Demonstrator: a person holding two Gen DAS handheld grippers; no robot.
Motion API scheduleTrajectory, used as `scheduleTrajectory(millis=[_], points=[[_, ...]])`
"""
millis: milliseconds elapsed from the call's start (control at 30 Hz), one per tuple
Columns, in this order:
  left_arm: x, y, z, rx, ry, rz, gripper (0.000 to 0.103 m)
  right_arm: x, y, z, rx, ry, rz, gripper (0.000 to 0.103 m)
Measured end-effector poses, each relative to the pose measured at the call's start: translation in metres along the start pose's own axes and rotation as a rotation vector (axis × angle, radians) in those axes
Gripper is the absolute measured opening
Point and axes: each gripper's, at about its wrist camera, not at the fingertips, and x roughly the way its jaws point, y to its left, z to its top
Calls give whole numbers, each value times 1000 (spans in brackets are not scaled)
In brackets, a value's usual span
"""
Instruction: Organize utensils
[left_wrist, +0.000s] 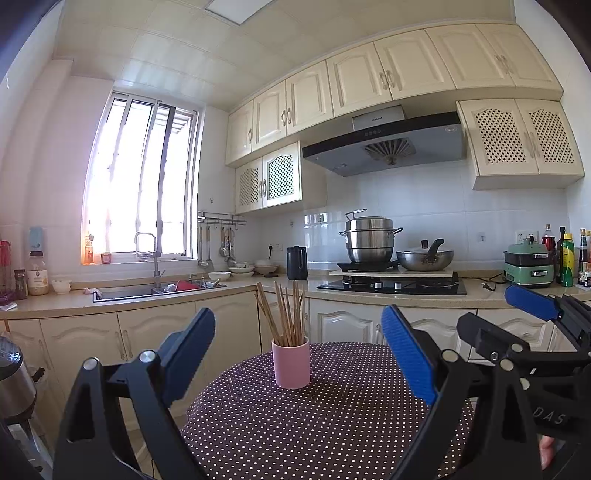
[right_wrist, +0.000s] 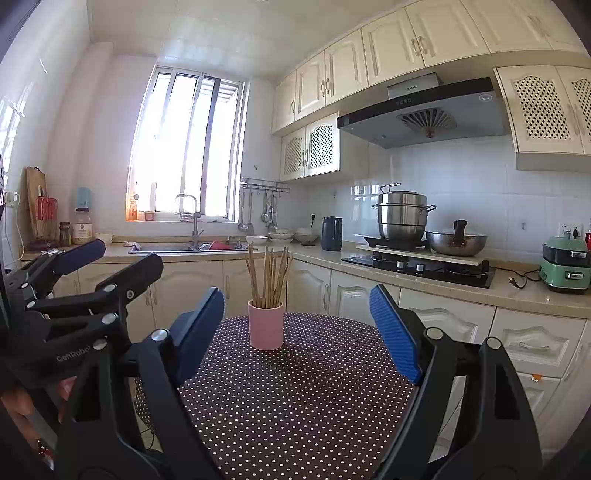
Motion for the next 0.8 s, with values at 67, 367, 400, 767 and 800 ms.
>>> scheduleTrajectory(millis=[67,367,400,767,800], points=[[1,-1,0,1,1,1,90,1,-1,0,1,2,1,80],[1,0,-1,1,1,5,90,2,0,0,1,4,0,80],[1,0,-1,1,1,6,90,2,0,0,2,5,0,80],[1,2,-2,-1,4,6,90,2,0,0,-2,9,0,80],[1,3,-2,0,5,6,90,2,1,0,-3,8,-1,80]])
